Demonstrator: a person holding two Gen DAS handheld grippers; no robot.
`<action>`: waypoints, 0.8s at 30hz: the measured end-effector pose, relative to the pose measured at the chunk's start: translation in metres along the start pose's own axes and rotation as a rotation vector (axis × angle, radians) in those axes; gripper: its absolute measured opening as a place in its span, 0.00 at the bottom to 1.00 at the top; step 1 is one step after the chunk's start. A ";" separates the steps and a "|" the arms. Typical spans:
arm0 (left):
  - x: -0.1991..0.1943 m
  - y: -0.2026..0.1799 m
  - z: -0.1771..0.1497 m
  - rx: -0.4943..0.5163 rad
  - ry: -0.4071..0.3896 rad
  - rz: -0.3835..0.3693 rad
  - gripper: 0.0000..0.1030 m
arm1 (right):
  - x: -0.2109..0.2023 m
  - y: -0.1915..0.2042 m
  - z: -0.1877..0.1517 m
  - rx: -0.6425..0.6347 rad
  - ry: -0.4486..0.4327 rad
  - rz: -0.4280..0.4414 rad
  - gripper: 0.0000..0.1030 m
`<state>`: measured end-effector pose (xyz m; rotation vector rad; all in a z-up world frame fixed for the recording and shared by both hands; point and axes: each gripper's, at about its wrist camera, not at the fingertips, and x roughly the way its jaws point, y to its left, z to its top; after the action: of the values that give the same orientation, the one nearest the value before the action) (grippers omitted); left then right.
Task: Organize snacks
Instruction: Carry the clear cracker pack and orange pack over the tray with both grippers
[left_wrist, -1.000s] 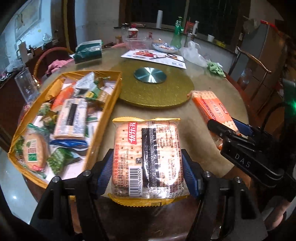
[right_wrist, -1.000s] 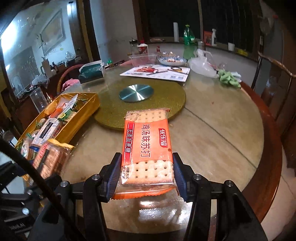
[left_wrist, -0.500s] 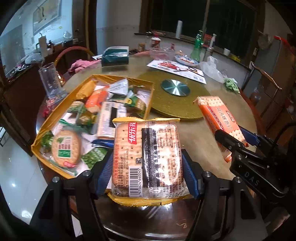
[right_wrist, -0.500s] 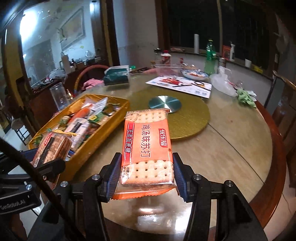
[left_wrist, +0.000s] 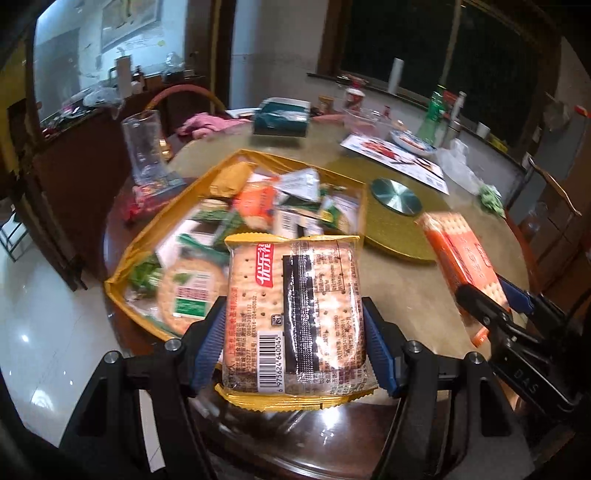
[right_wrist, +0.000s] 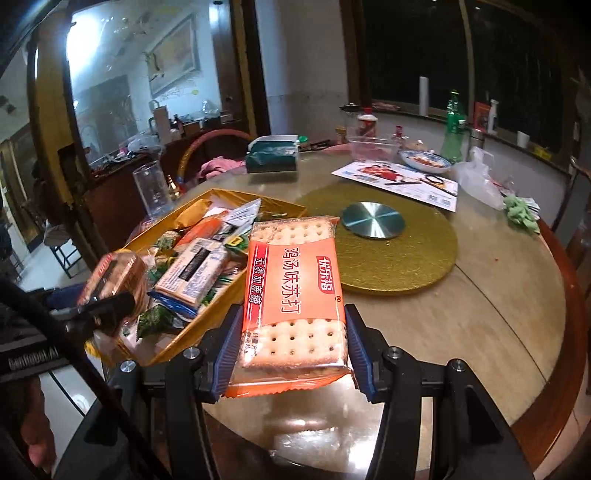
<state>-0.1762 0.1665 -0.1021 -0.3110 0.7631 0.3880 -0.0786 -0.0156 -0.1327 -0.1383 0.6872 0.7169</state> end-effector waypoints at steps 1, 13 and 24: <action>0.000 0.008 0.002 -0.016 -0.002 0.007 0.67 | 0.002 0.003 0.001 -0.003 0.003 0.010 0.52; 0.030 0.048 0.013 -0.069 0.025 0.026 0.67 | 0.058 0.048 0.036 -0.044 0.056 0.141 0.52; 0.071 0.067 0.034 -0.044 0.053 0.080 0.67 | 0.131 0.081 0.076 -0.083 0.122 0.130 0.52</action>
<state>-0.1390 0.2559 -0.1384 -0.3335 0.8220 0.4735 -0.0186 0.1445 -0.1471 -0.2163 0.7885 0.8676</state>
